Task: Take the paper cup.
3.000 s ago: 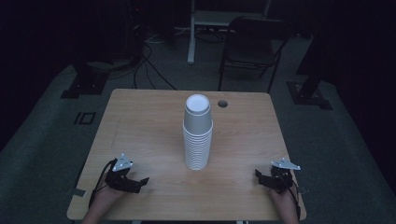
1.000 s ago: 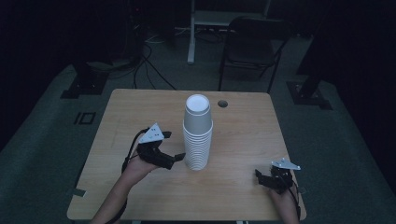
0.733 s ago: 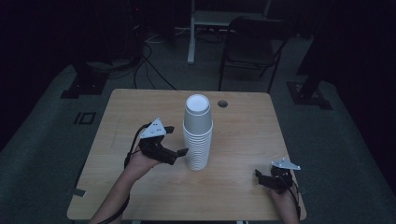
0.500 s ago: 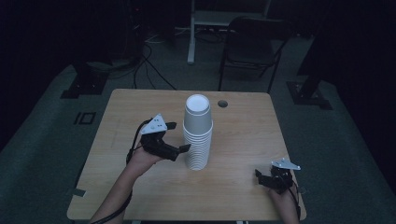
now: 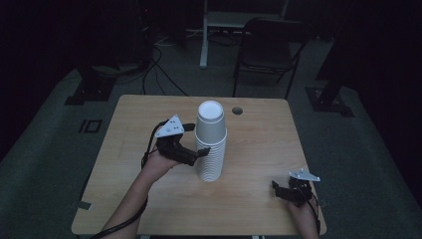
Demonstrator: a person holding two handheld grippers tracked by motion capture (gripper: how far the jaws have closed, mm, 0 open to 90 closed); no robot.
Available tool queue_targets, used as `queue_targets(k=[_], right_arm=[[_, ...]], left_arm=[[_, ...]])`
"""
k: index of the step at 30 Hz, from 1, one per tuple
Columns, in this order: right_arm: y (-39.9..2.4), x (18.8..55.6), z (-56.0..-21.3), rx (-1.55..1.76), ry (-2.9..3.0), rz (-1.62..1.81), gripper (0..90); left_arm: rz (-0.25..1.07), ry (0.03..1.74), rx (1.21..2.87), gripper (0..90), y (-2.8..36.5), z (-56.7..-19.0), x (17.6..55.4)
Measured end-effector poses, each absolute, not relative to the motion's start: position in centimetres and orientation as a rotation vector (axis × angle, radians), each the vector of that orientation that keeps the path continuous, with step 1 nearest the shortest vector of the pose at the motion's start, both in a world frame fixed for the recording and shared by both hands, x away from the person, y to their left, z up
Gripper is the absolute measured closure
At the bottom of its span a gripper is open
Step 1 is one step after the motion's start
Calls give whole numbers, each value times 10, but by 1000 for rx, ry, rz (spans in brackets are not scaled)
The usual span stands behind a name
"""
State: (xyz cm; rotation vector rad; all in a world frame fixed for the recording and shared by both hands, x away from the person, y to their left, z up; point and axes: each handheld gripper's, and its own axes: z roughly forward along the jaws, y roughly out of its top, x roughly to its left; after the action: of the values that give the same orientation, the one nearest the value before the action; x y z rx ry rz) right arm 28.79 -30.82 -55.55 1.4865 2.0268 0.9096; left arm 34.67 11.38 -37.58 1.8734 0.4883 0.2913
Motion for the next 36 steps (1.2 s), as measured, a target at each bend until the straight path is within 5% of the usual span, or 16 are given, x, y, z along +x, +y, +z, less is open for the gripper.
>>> queue_targets(k=[36], right_arm=[[-307,290,-556,1465,2066,906,127]], left_arm=[[277,453,1878,60,93,-384,358]])
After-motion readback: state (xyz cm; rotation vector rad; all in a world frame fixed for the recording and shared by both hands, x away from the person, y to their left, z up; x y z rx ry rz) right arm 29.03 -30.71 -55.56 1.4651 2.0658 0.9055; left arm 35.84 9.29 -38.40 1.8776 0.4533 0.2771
